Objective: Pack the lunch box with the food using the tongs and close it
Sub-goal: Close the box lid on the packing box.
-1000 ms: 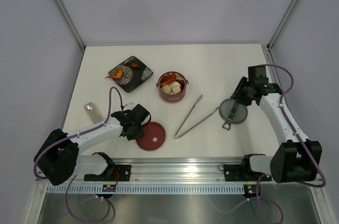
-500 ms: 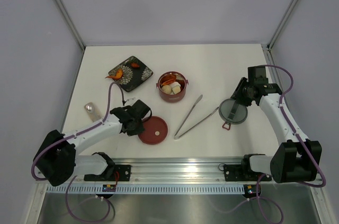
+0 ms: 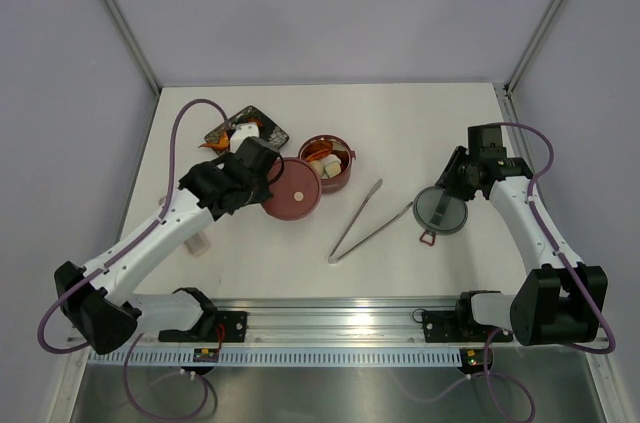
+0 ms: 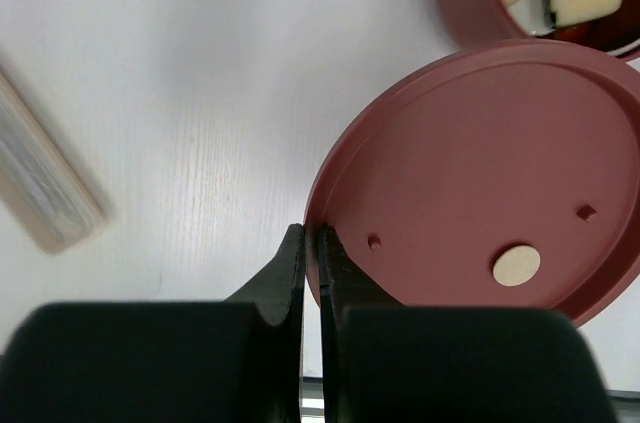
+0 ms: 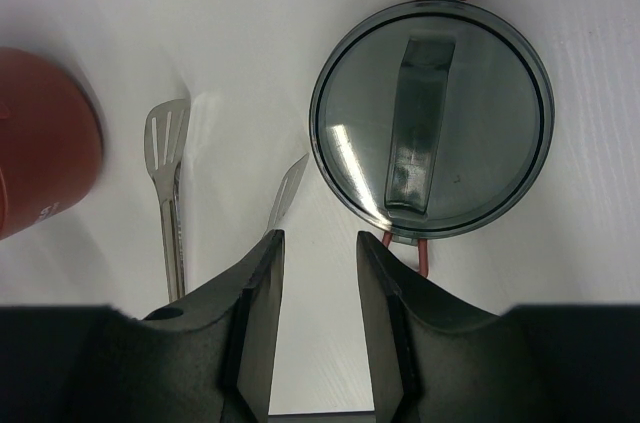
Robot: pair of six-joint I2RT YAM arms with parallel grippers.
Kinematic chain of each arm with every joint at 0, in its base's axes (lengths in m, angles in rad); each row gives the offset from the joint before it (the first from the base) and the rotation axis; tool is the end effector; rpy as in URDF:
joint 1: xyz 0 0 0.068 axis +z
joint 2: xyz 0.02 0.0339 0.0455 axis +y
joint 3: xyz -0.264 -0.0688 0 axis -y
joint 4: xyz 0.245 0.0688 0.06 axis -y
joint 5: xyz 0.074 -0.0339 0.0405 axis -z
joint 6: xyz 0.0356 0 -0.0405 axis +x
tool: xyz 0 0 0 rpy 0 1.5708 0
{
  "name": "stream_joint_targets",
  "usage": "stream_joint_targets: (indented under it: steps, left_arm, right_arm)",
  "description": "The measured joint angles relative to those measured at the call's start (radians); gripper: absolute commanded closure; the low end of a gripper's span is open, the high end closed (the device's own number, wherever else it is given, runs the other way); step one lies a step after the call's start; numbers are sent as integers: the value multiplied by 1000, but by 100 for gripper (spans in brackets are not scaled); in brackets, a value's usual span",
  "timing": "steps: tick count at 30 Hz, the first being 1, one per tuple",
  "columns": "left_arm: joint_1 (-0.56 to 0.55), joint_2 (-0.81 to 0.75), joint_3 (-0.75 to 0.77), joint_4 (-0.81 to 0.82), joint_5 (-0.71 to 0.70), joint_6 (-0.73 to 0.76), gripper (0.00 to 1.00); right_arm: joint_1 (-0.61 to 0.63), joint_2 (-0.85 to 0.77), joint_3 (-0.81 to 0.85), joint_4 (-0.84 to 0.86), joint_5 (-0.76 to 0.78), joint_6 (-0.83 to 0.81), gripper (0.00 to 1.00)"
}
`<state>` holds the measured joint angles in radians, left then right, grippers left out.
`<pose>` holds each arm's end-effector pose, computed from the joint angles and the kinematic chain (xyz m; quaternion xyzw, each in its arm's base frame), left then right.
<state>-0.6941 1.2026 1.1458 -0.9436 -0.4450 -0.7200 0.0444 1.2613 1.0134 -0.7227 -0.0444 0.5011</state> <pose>0.1868 -0.1355 0.3165 -0.0742 0.9351 -0.0173 0.3462 0.2534 0.0128 0.2726 0.2098 0.9318 0.1000 0.2789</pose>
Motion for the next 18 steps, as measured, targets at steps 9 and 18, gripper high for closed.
stream_joint_targets:
  steps: [9, 18]
  left_arm:
    - [61, 140, 315, -21, 19, 130, 100]
    - [111, 524, 613, 21, 92, 187, 100]
  right_arm:
    - [0, 0, 0, 0, 0, 0, 57]
    - [0, 0, 38, -10, 1, 3, 56]
